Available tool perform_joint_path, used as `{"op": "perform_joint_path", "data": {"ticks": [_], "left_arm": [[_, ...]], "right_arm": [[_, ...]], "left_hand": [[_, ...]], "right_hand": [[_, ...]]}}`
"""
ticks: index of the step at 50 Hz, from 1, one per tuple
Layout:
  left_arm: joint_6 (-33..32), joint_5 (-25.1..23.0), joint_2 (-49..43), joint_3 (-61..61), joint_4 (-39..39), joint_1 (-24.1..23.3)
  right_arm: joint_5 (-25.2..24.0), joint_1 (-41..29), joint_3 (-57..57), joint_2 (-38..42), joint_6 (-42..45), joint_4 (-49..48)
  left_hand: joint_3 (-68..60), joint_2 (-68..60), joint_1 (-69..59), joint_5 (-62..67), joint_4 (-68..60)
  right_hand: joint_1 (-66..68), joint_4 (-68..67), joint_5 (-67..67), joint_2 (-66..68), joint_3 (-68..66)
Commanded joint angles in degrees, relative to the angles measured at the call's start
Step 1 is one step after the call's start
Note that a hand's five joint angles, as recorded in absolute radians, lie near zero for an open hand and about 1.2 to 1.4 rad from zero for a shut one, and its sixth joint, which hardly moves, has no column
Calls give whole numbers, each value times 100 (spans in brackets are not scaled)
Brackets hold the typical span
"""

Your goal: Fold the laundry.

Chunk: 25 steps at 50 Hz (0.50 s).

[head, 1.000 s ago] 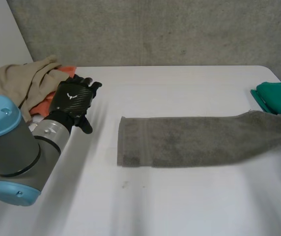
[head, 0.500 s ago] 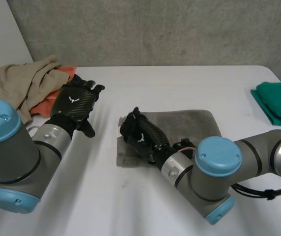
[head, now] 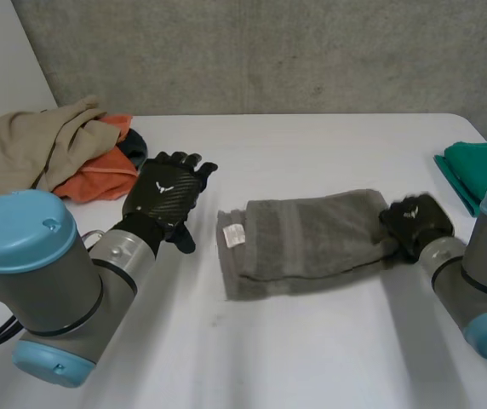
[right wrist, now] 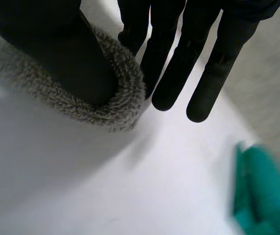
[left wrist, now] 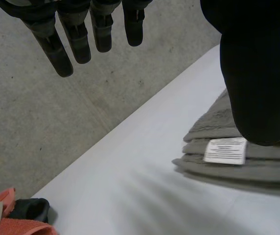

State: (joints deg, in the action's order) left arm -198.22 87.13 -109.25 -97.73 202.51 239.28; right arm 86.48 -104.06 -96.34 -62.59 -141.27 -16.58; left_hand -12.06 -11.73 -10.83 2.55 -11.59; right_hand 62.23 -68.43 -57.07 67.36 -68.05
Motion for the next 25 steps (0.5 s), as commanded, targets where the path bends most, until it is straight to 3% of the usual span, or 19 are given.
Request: {"op": "perform_joint_path", "data": {"ticks": [1, 8, 10, 13, 17, 20, 25], "left_arm": [[-6, 50, 123, -45, -10, 13], [2, 50, 176, -62, -10, 49], [20, 59, 167, -36, -10, 49], [142, 59, 132, 34, -10, 5], [617, 67, 79, 359, -27, -83], [1117, 76, -87, 789, -53, -241], [1610, 59, -570, 1650, -237, -566]], "right_arm": [[-236, -1369, 132, -535, 477, -1268], [-1730, -2443, 212, 246, 556, -1251], [-1697, -2478, 264, 440, 565, -1059], [-1188, -2435, 528, 608, 495, -558], [-424, -2356, 703, 389, -91, -320], [-395, -2032, 722, 11, -803, -258], [-684, -1285, 879, -570, -2735, 206]], "left_hand": [[206, 173, 83, -255, 159], [206, 173, 83, -255, 159], [206, 173, 83, -255, 159], [206, 173, 83, -255, 159], [206, 173, 83, -255, 159], [206, 173, 83, -255, 159], [206, 173, 83, -255, 159]], "right_hand": [[1777, -1157, -1293, 1264, -1195], [1777, -1157, -1293, 1264, -1195], [1777, -1157, -1293, 1264, -1195], [-5223, 5843, 5707, -5736, 5805], [-5223, 5843, 5707, -5736, 5805], [-5223, 5843, 5707, -5736, 5805], [-5223, 5843, 5707, -5736, 5805]]}}
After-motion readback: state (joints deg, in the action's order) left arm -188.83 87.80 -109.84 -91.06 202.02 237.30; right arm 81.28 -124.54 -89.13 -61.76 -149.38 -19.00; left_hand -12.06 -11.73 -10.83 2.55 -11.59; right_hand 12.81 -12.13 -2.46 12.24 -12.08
